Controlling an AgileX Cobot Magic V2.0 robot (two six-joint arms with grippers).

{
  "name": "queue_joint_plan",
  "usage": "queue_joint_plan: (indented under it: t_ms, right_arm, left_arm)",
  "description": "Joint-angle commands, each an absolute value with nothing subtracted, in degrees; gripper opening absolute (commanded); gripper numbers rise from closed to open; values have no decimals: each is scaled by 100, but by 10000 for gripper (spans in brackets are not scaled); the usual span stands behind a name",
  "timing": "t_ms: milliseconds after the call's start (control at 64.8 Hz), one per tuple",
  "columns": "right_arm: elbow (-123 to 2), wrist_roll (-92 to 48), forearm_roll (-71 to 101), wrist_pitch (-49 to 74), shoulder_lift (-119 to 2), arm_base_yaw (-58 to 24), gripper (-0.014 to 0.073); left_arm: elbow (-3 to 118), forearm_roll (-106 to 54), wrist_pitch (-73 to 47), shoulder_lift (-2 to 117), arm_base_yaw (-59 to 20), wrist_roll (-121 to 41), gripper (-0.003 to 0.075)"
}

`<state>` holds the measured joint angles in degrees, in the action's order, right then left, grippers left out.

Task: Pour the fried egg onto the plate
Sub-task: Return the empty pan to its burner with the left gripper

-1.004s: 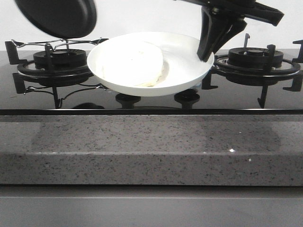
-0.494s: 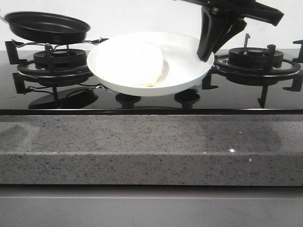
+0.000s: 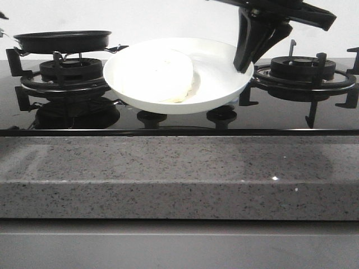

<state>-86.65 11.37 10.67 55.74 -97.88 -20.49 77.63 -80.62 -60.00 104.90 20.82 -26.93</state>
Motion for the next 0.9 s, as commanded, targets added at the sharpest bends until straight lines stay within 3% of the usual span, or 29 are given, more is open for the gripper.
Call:
queue_joint_plan:
  t_ms: [0, 355, 618, 880]
  right_arm:
    - [-8815, 1086, 1027, 5327, -9533, -2039, -68]
    - [-8815, 1086, 1027, 5327, -9533, -2039, -68]
    - [-8815, 1086, 1027, 5327, -9533, -2039, -68]
    - [-8815, 1086, 1027, 5327, -9533, -2039, -68]
  left_arm:
    - [7941, -8418, -6186, 10230, 2093, -2810, 539]
    - [8109, -8242, -6544, 9947, 2587, -2953, 549]
    - [8112, -6600, -5849, 9076, 2992, -2932, 547]
    - [8112, -4889, -5468, 7676, 1950, -2598, 526]
